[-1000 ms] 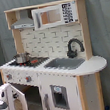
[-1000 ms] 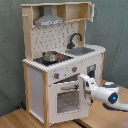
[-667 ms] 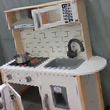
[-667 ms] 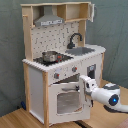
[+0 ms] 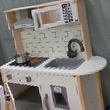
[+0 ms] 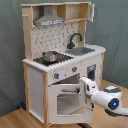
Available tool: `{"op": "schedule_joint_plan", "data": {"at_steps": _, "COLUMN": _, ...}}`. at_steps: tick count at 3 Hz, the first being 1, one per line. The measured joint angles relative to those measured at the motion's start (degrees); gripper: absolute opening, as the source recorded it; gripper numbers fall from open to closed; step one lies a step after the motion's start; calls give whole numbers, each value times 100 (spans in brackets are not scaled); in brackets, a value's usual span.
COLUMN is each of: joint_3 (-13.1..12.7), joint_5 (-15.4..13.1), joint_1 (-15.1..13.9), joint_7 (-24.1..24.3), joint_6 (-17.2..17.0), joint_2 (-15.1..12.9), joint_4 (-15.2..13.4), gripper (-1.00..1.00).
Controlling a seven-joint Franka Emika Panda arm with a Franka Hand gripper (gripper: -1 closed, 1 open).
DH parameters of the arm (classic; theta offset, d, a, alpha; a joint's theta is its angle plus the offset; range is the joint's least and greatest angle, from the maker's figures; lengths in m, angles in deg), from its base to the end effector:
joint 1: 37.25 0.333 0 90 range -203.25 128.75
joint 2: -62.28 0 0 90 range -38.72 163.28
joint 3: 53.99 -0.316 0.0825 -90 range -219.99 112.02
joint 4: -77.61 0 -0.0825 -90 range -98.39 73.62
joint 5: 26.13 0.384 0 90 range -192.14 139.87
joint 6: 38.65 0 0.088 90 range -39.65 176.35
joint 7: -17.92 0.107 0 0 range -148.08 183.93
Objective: Play with the kitchen
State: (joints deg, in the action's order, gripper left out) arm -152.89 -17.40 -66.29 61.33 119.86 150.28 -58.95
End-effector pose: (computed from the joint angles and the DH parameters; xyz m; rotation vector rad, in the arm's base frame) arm 0.2275 0.4712 0.2588 1.9019 0.6649 1.5542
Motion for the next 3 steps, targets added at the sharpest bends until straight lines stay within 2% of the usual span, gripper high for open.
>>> {"op": "schedule_joint_plan", "data": {"at_steps": 1, "joint_3": 35, "joint_5": -85, "joint_1": 59, "joint_7": 108, "joint_6": -531, "joint_2": -4, "joint_4": 299, "gripper": -100}}
{"op": "schedule_joint_plan", "data": {"at_steps": 2, "joint_3": 50, "joint_5": -287, "joint_1": 55, "joint_7": 287, "joint_6": -963, "joint_2": -8, "joint_4": 568, "gripper": -100}}
{"op": "schedule_joint_plan", "data": {"at_steps": 3, "joint_3": -26, "joint_5": -682, "joint_1": 50, "joint_7": 471, "joint_6": -1199, "joint_2": -99, "joint_4": 717, "gripper": -100}}
